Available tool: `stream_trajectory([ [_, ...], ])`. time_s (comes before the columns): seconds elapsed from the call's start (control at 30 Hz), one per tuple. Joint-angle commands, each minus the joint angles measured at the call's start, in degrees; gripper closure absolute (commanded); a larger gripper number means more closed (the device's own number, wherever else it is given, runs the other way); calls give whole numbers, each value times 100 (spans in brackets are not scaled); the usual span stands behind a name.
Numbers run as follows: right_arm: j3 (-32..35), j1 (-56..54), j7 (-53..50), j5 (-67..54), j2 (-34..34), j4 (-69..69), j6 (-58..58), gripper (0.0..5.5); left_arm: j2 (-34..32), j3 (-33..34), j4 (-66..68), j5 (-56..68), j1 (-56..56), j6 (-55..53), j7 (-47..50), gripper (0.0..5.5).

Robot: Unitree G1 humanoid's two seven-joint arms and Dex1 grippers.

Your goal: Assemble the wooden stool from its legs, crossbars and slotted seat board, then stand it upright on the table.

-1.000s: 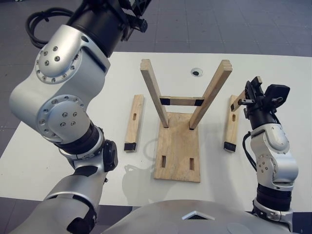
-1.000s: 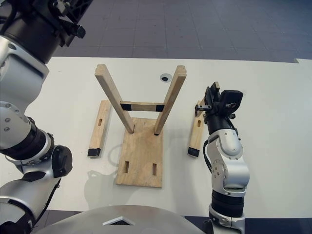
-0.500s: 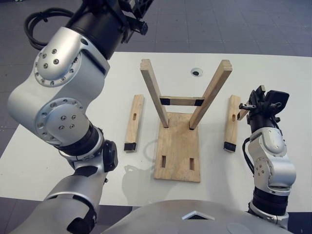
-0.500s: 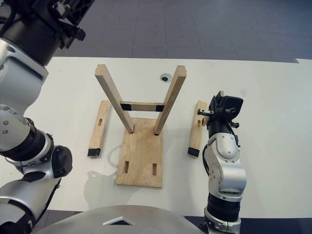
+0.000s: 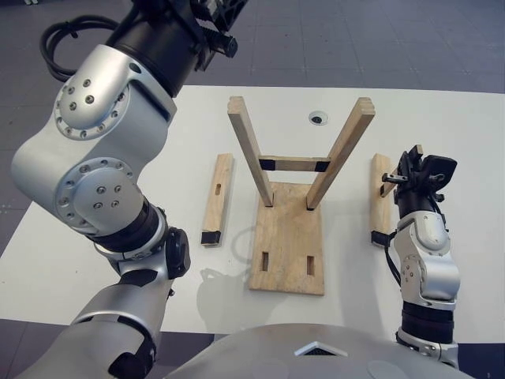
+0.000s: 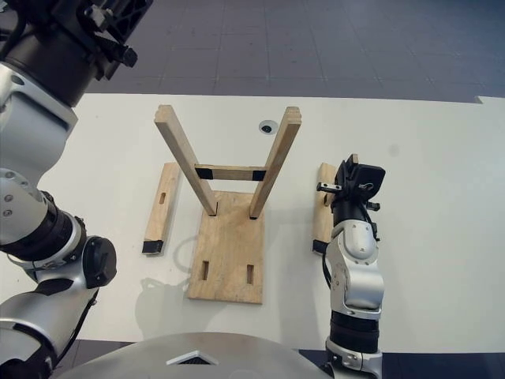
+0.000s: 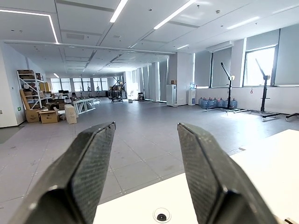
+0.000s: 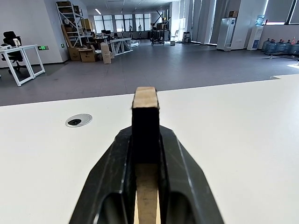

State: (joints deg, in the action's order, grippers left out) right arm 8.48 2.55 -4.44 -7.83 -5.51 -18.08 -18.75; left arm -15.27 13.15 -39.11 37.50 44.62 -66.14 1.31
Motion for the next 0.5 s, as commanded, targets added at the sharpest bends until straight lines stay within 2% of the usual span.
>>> stream_trajectory([
  [0.03, 148, 60, 5, 117, -66, 571, 13, 509, -73, -16, 6, 6, -49, -58, -23, 304],
  [0.5, 367, 390, 588, -152, 49, 1877, 1087, 509, 95, -214, 226, -46, -25, 60, 2, 304],
])
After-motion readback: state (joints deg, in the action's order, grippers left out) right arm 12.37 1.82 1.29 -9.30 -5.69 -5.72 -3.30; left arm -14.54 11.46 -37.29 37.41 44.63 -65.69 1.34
